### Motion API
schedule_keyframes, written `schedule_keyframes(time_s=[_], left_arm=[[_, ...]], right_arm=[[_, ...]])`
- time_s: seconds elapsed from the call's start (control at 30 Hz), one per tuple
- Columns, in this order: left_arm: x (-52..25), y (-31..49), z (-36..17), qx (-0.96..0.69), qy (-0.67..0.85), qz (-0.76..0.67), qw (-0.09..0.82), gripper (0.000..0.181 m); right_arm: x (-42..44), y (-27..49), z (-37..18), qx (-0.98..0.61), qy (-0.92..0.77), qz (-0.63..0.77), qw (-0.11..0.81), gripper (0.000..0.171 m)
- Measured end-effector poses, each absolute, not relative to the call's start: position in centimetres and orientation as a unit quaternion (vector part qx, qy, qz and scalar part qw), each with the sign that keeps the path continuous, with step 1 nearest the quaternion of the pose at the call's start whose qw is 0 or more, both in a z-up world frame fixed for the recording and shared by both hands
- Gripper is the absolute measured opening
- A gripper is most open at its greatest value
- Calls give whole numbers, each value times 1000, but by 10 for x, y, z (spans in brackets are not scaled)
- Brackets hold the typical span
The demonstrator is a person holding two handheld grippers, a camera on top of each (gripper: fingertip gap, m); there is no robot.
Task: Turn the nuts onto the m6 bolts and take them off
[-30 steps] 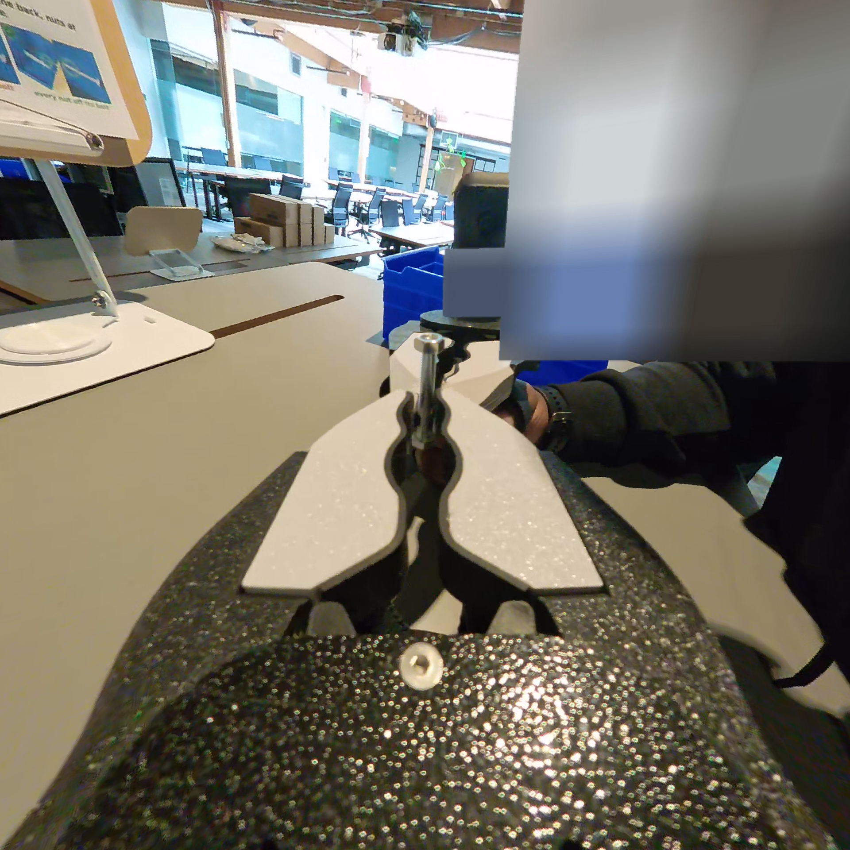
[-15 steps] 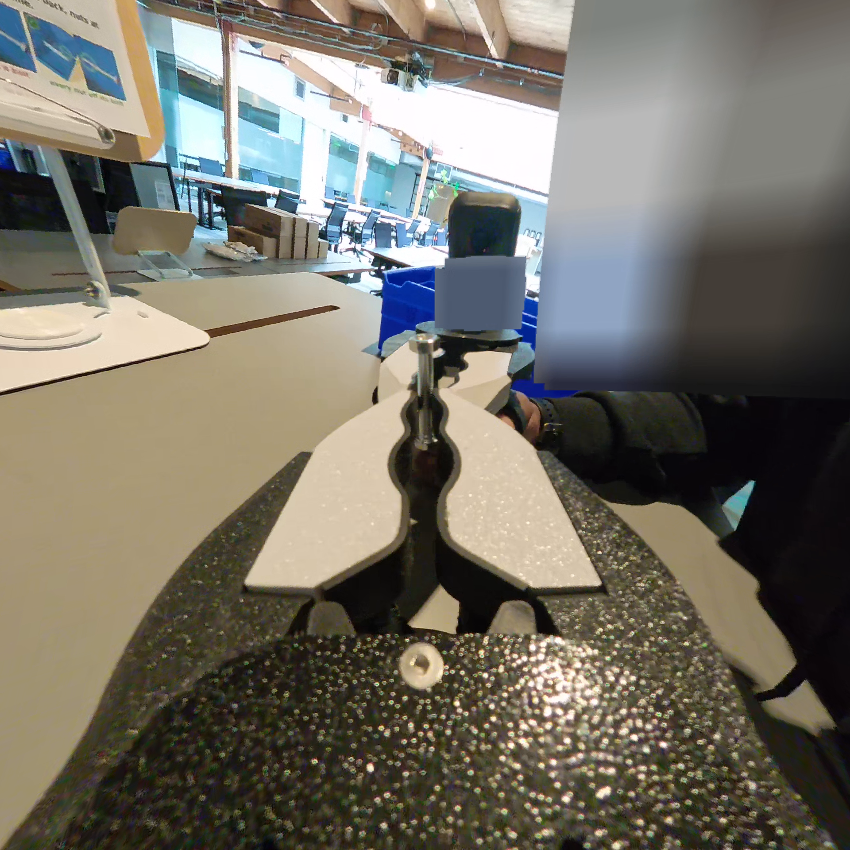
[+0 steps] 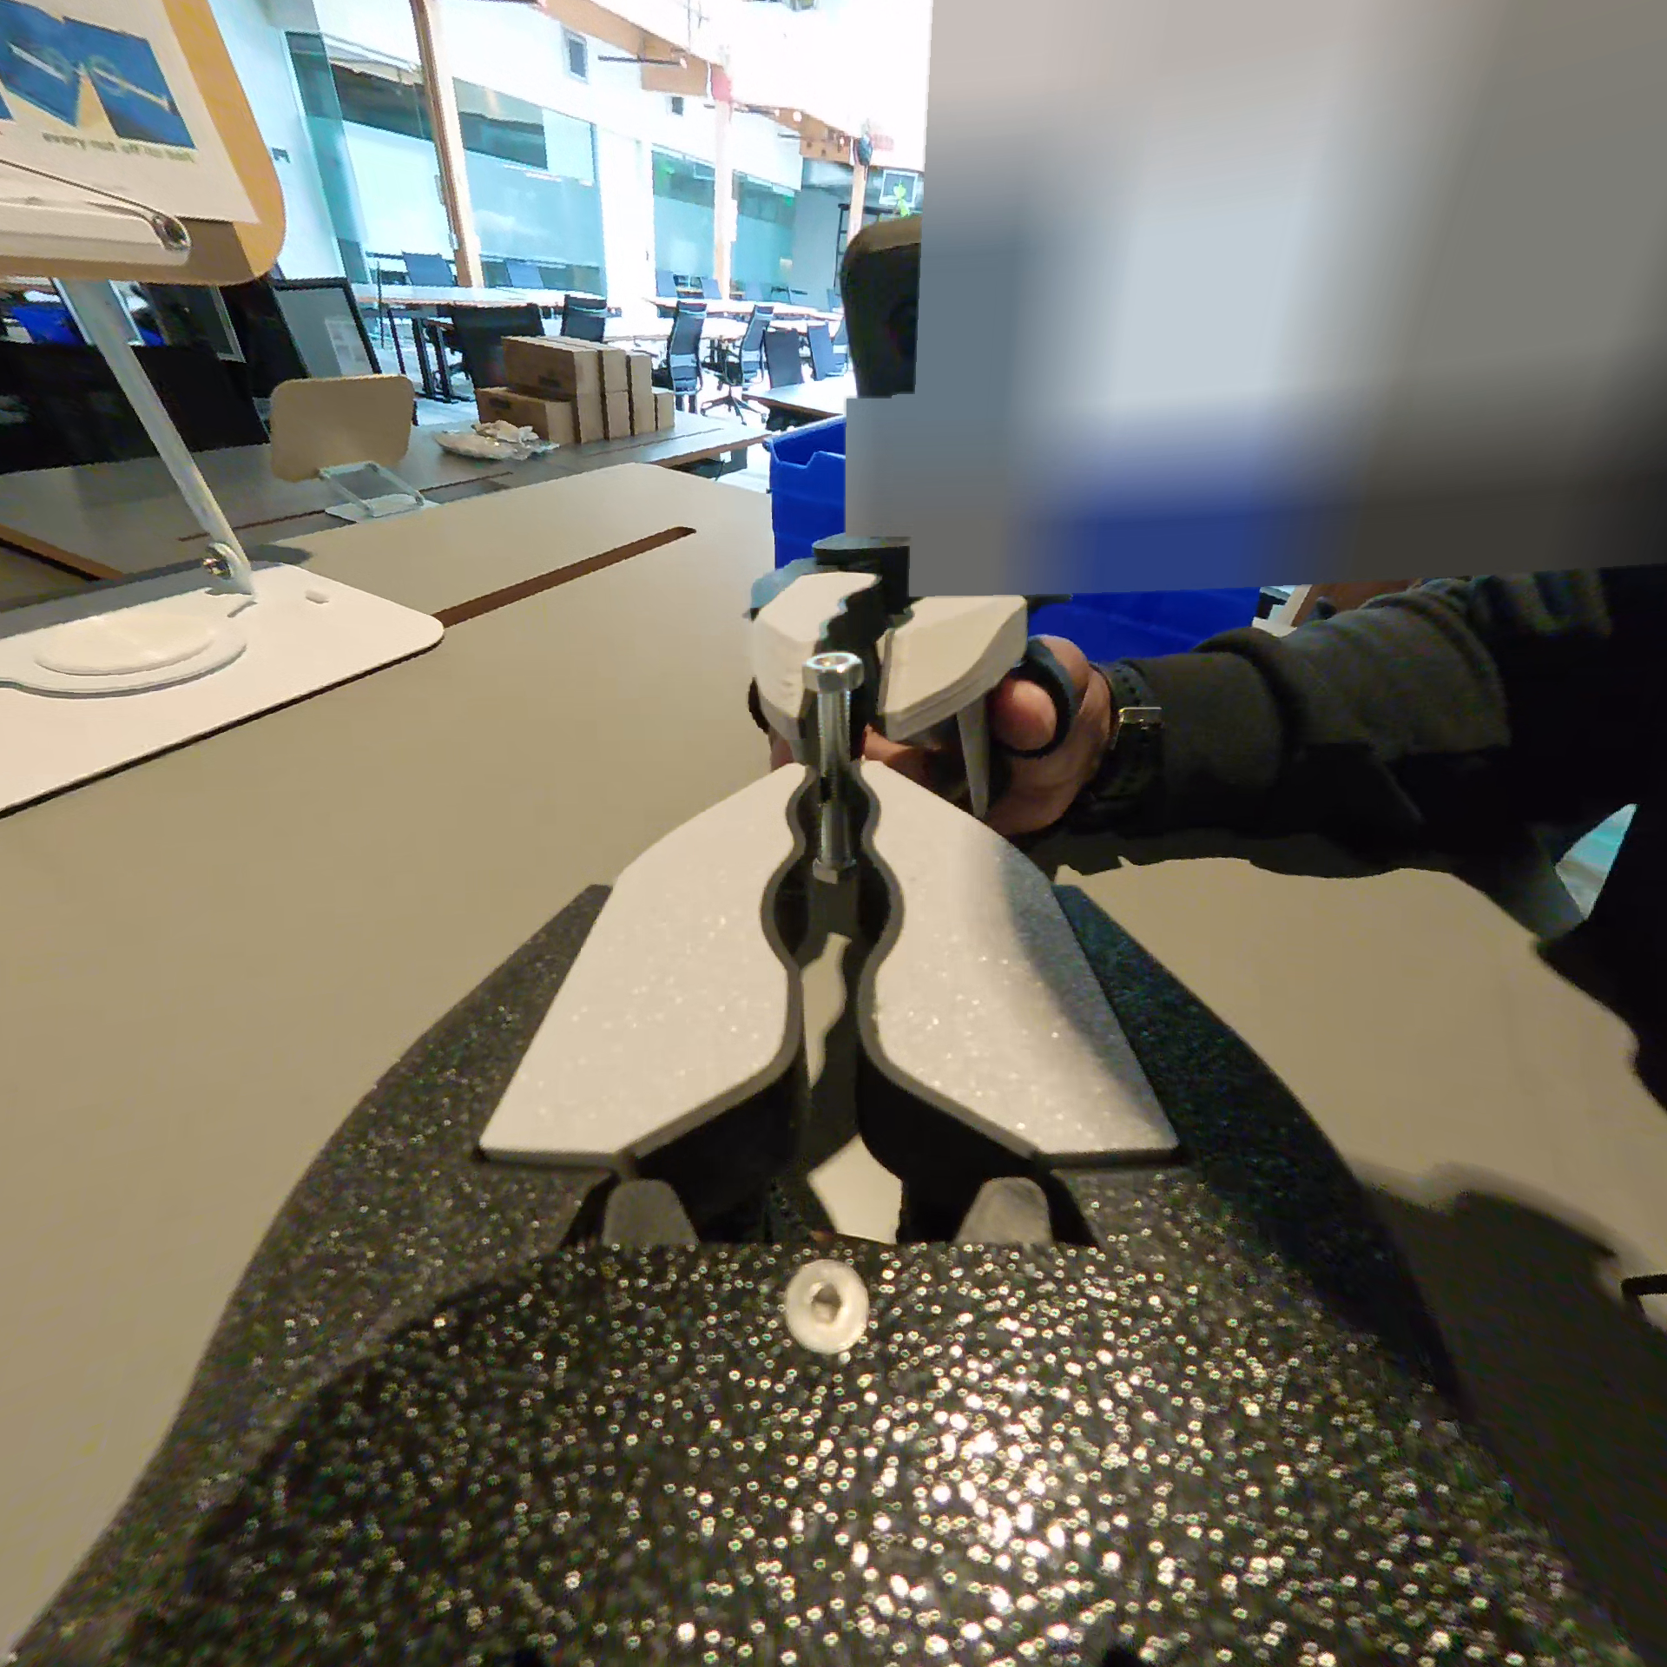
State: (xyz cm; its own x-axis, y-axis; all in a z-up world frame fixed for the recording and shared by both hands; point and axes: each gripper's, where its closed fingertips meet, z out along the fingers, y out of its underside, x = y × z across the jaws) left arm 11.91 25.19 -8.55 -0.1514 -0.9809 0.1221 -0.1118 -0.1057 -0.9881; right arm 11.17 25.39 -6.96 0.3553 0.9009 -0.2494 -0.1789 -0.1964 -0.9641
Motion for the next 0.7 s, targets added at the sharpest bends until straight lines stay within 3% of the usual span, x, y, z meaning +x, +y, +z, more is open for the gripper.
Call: schedule_keyframes(time_s=[0.7], left_arm=[[118, 241, -88, -496, 560, -542, 383, 4]], right_arm=[[103, 248, -73, -606, -321, 479, 549, 5]])
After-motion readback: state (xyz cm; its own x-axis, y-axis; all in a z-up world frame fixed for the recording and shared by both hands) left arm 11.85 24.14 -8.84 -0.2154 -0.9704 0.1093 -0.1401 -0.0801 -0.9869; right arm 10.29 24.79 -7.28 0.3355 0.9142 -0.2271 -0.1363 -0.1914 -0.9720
